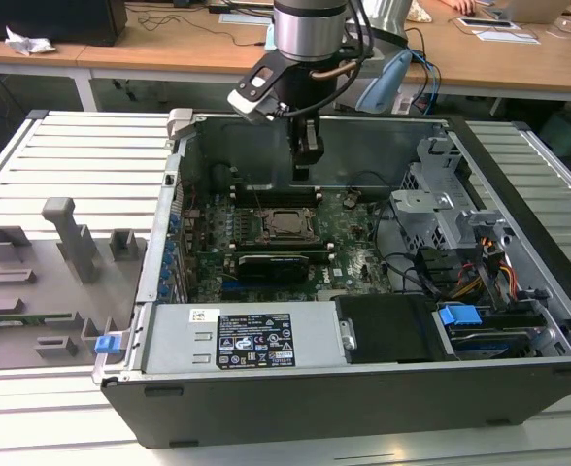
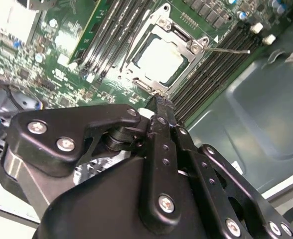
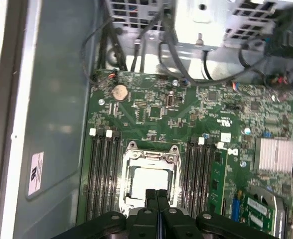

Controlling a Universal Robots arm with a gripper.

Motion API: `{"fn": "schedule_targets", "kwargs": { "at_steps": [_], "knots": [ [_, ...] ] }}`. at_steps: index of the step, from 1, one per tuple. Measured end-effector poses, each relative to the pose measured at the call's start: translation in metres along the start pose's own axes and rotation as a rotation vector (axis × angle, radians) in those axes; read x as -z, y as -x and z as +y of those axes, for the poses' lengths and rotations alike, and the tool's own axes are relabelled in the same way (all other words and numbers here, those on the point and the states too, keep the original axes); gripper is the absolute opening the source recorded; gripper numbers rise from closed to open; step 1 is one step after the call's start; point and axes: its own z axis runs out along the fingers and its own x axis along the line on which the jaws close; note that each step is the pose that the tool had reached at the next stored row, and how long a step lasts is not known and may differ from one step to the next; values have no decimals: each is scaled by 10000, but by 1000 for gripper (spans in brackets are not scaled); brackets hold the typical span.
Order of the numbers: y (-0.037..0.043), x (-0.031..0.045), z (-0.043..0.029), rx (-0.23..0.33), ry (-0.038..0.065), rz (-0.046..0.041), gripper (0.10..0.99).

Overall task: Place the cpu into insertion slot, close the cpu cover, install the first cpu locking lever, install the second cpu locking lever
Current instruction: 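Install the first cpu locking lever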

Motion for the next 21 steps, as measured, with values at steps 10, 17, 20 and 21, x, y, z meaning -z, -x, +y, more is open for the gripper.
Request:
{"fn": "schedule_targets", "kwargs": {
  "at_steps": [10,17,20,21],
  "knots": [
    [0,0,-1,1258,11,62,106],
    [0,0,-1,2281,21,114,106],
    [0,0,-1,2862,27,144,106],
    [0,-1,-1,3193,30,158,106]
  ]
}}
